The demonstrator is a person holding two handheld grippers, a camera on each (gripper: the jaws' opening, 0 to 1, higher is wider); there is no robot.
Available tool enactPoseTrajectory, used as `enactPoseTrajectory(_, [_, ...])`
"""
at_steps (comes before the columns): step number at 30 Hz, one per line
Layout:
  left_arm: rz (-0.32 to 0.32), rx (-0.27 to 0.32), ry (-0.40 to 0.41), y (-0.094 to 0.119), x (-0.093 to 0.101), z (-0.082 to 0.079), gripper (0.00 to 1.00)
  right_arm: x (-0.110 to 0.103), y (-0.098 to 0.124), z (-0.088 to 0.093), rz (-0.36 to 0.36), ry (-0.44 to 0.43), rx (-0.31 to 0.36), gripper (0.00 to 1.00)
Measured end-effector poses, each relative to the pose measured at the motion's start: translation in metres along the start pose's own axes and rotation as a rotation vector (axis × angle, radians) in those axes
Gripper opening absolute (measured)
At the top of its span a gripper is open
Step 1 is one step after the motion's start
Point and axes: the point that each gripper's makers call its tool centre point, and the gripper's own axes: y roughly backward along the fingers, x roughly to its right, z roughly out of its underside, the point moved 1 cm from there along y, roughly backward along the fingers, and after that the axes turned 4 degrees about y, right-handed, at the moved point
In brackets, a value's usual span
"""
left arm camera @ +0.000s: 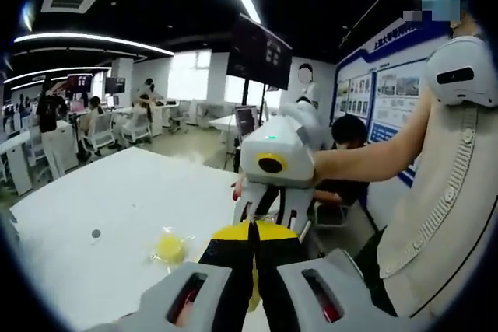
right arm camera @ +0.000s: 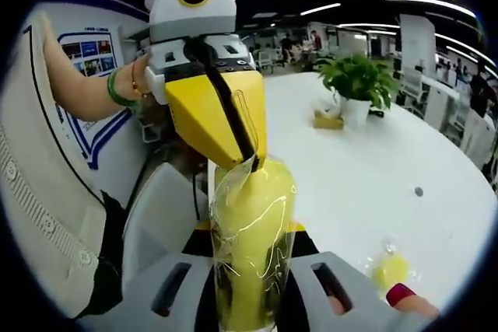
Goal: Compare the silicone blocks by pressing each to a similar depth, holding the contact briefly, and releasing to observe deformation and rebound differences across the visible hardness samples.
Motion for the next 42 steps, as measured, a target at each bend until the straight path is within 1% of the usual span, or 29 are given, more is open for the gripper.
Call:
enactPoseTrajectory(1, [-0.011,0.000,-0.003,0.000,0.000,0.000,0.00,0.000,0.000,-0.001,0.000,0.000,0.004,0.09])
enactPoseTrajectory(2, [-0.017,0.002,0.003,0.000,0.000,-0.001,0.00,0.004,0.000,-0.002,0.022,0.020,0.014,0.09])
enactPoseTrajectory(3, [-0.021,0.002,0.012,0.001,0.000,-0.002,0.00,0.005,0.001,-0.002,0.029,0.035,0.015,0.10])
enactPoseTrajectory(4, [-0.027,0.000,0.021,0.001,0.000,-0.002,0.00,0.004,0.001,-0.003,0.029,0.024,0.014,0.10])
enactPoseTrajectory(5, [-0.039,0.008,0.033,0.001,-0.001,-0.004,0.00,0.008,0.002,-0.005,0.057,0.028,0.025,0.11])
enactPoseTrajectory(9, [-0.044,0.020,0.024,0.003,0.002,-0.006,0.00,0.007,0.003,-0.007,0.055,0.018,0.029,0.12])
enactPoseTrajectory(11, [-0.045,0.020,0.028,0.003,0.002,-0.005,0.00,0.006,0.004,-0.005,0.055,0.020,0.015,0.13])
enactPoseTrajectory(14, [-0.055,0.016,0.052,0.003,0.002,-0.005,0.00,0.007,0.005,-0.005,0.059,0.047,0.009,0.15])
enactPoseTrajectory(15, [-0.056,0.013,0.073,0.002,0.002,-0.005,0.00,0.006,0.005,-0.004,0.057,0.049,0.008,0.15])
enactPoseTrajectory(17, [-0.062,0.009,0.065,0.001,0.002,-0.006,0.00,0.006,0.006,-0.004,0.053,0.041,0.006,0.16])
enactPoseTrajectory(19, [-0.069,0.009,0.082,0.001,0.000,-0.007,0.00,0.007,0.007,-0.004,0.050,0.046,0.006,0.16])
enactPoseTrajectory(24, [-0.063,0.015,0.084,-0.001,0.002,-0.009,0.00,0.008,0.010,-0.005,0.045,0.027,0.015,0.19])
enactPoseTrajectory(26, [-0.057,0.018,0.093,-0.001,0.002,-0.010,0.00,0.005,0.011,-0.004,0.025,0.009,0.014,0.22])
enactPoseTrajectory(29, [-0.054,0.022,0.107,-0.002,0.003,-0.011,0.00,0.005,0.010,-0.004,0.022,-0.002,0.011,0.27])
enactPoseTrajectory(31, [-0.056,0.018,0.102,-0.002,0.003,-0.011,0.00,0.004,0.010,-0.003,0.024,-0.002,0.006,0.29])
enactPoseTrajectory(34, [-0.058,0.018,0.103,-0.003,0.003,-0.011,0.00,0.004,0.009,-0.002,0.018,-0.027,0.002,0.33])
enactPoseTrajectory(40, [-0.062,0.007,0.106,-0.003,0.003,-0.008,0.00,-0.001,0.004,0.004,0.010,-0.014,-0.029,0.38])
enactPoseTrajectory(42, [-0.059,0.001,0.106,-0.003,0.004,-0.007,0.00,-0.003,0.003,0.006,0.001,-0.022,-0.037,0.40])
